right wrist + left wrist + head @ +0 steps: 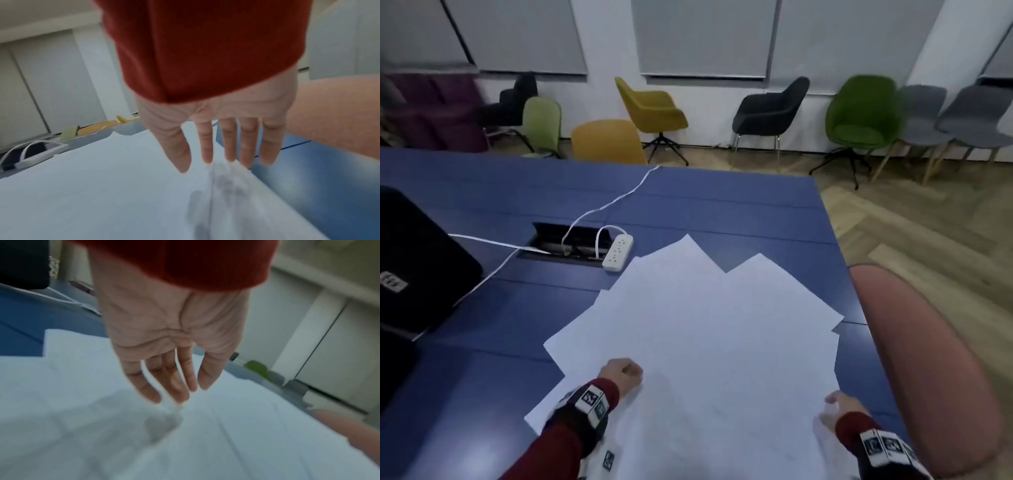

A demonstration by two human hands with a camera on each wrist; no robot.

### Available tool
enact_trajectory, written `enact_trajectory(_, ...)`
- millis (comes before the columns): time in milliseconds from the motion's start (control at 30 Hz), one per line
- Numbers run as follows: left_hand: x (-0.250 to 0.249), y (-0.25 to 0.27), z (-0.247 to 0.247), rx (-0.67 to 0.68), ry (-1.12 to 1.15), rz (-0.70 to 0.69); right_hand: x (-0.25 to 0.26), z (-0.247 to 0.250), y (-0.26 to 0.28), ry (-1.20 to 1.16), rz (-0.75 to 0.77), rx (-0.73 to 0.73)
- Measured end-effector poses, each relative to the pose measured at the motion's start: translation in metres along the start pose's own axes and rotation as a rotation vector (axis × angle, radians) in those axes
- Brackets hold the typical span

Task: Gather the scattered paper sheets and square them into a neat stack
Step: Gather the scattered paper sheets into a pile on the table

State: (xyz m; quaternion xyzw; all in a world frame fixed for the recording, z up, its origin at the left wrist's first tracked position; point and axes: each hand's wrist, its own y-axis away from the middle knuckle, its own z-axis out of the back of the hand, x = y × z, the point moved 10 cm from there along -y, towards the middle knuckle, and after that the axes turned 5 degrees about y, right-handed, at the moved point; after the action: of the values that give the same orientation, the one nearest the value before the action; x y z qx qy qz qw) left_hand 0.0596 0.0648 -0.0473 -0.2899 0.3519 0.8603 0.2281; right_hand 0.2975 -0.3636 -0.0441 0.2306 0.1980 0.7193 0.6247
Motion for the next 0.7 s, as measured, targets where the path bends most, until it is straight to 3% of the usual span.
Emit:
enact_trajectory(67,0.006,0.001,0.016,-0.112,0.015,0.04,-0.004,-0.002,-0.006,-0.097,-0.102,-0.009)
enact_trajectory(167,0.023,0.011,0.039,-0.255,-0.211,0.171,-0.006,0.003,-0.006,-0.174,-0.231,-0.067)
enact_trajectory(300,0.044,0.021,0.021,-0.147,-0.315,0.272,-0.003,0.007,0.005,-0.275,-0.343,-0.139)
enact_trajectory(600,0.009,0.015,-0.032,0.089,-0.503,0.102,0.026,-0.004,-0.004,-0.402,-0.308,-0.077)
enact_trajectory(700,-0.004,0.013,-0.025,0.034,-0.499,0.062,0.031,-0.006,0.0,-0.323,-0.319,-0.107)
